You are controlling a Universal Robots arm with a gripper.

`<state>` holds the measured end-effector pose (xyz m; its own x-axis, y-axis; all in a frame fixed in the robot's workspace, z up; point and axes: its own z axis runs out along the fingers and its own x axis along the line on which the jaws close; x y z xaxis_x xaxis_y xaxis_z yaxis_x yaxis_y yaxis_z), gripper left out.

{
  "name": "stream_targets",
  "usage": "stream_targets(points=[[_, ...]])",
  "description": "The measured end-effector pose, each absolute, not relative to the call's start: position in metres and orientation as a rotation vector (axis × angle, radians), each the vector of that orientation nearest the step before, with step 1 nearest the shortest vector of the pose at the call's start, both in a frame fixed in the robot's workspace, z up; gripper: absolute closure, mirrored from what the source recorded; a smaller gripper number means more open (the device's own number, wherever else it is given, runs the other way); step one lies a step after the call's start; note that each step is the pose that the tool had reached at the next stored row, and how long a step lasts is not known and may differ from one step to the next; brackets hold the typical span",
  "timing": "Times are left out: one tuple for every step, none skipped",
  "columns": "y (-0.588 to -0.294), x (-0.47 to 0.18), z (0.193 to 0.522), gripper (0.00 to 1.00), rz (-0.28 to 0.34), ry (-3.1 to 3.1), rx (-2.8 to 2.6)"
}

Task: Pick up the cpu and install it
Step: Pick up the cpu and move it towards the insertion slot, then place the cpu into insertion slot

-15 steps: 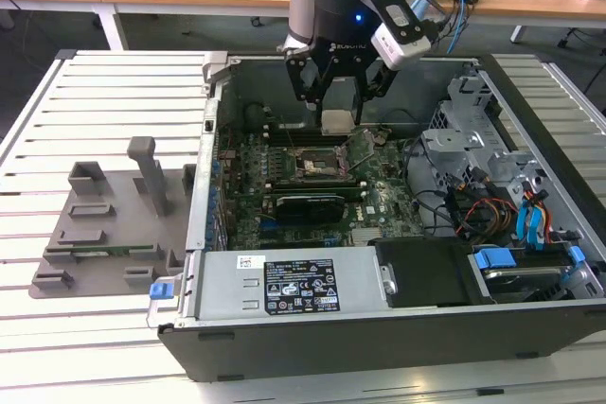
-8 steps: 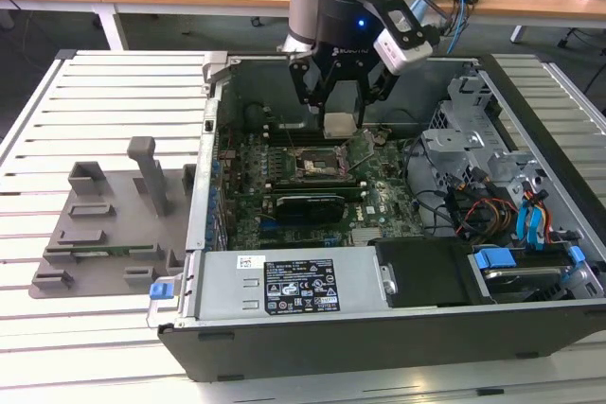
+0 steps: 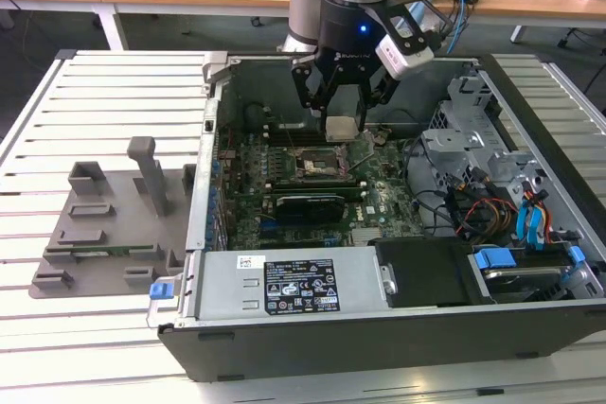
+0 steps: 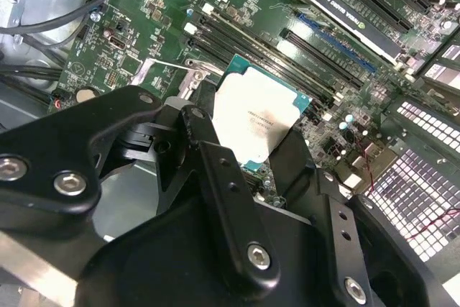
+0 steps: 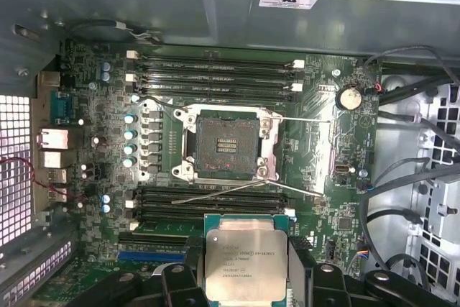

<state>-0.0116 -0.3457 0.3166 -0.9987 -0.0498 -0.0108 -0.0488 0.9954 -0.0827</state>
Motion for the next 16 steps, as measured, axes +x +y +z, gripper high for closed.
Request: stream_targets(points=[[-0.3457, -0.0116, 0.3166, 0.45, -0.129, 3.125, -0.077], [-0.3457, -0.0115, 0.3165, 0.45, -0.129, 3.125, -0.077], [-0.3457, -0.0116, 0.3165, 0.45, -0.129, 3.125, -0.077], [-0.3457, -0.0116, 0.3165, 0.45, -0.129, 3.125, -0.077], [-0.3457, -0.0116, 0.3164, 0.45, -0.129, 3.125, -0.077], [-0.3457, -0.0116, 0.3164, 0.45, -0.129, 3.125, -0.077], [-0.3457, -0.0116, 0.3164, 0.45, -0.129, 3.125, -0.077], [-0.3457, -0.0116, 0.3164, 0.45, -0.129, 3.125, -0.077], [-0.3457, -0.0115, 0.3164, 0.45, -0.129, 3.125, -0.077], [-0.3457, -0.0116, 0.3163, 0.45, -0.129, 3.125, -0.077], [-0.3457, -0.0116, 0.3163, 0.45, -0.129, 3.125, -0.077], [-0.3457, -0.0116, 0.3163, 0.45, -0.129, 3.125, -0.072], [-0.3457, -0.0116, 0.3163, 0.45, -0.129, 3.126, -0.057], [-0.3457, -0.0116, 0.3163, 0.45, -0.13, 3.128, -0.014], [-0.3457, -0.0115, 0.3163, 0.45, -0.13, 3.128, 0.021], [-0.3457, -0.0116, 0.3163, 0.45, -0.13, 3.129, 0.069]])
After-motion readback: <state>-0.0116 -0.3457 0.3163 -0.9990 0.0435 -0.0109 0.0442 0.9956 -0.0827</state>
